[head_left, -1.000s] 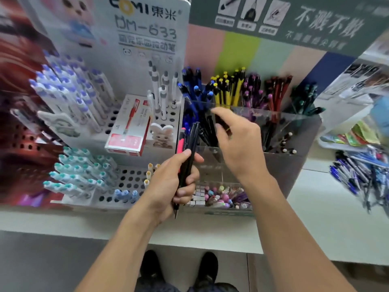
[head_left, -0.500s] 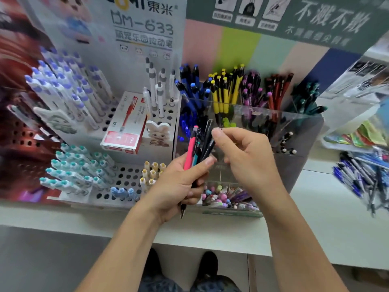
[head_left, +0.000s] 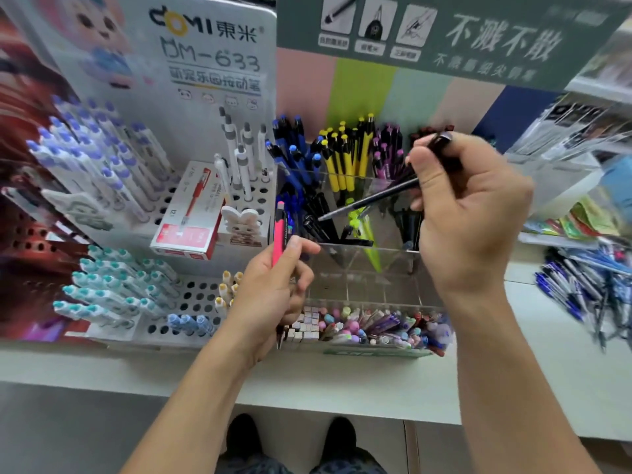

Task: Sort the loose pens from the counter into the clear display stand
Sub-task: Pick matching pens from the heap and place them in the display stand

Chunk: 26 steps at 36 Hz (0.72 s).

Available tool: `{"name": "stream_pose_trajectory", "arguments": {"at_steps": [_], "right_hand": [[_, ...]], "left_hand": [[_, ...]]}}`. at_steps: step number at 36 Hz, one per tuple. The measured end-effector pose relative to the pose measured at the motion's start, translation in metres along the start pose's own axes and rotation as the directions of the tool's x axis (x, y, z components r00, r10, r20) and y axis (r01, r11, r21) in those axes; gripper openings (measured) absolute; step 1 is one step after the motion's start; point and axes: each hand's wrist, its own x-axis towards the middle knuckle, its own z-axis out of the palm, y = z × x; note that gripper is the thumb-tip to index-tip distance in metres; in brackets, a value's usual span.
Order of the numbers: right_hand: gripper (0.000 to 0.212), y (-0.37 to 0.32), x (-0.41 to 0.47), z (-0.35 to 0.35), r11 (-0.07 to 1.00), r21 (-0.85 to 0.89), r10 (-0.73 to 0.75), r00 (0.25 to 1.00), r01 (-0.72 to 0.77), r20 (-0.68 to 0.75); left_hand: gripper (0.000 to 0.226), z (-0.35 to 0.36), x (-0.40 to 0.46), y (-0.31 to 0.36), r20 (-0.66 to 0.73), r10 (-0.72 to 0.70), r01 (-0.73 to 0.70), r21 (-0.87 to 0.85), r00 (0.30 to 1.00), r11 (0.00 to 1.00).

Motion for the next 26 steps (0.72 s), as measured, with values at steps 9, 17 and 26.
{"name": "stream_pose_trajectory", "arguments": {"at_steps": [9, 17, 26], "right_hand": [[0.043, 0.011, -0.004, 0.031, 0.950, -0.161, -0.240, 0.955, 0.269, 0.177], [0.036, 0.016, -0.002, 0.049, 0.900, -0.292, -0.064, 0.762, 0.323, 0.645], [0.018, 0.011, -0.024, 0.064, 0.781, -0.553, 0.123, 0.797, 0.290, 0.592]], "left_hand": [[0.024, -0.007, -0.004, 0.002, -0.110, 0.104, -0.116, -0.115, 0.989, 0.987], [0.051, -0.021, -0.002, 0.008, -0.051, 0.107, -0.117, -0.306, 0.993, 0.945], [0.040, -0.007, -0.001, 0.004, -0.036, 0.073, -0.080, -0.290, 0.997, 0.954]]}}
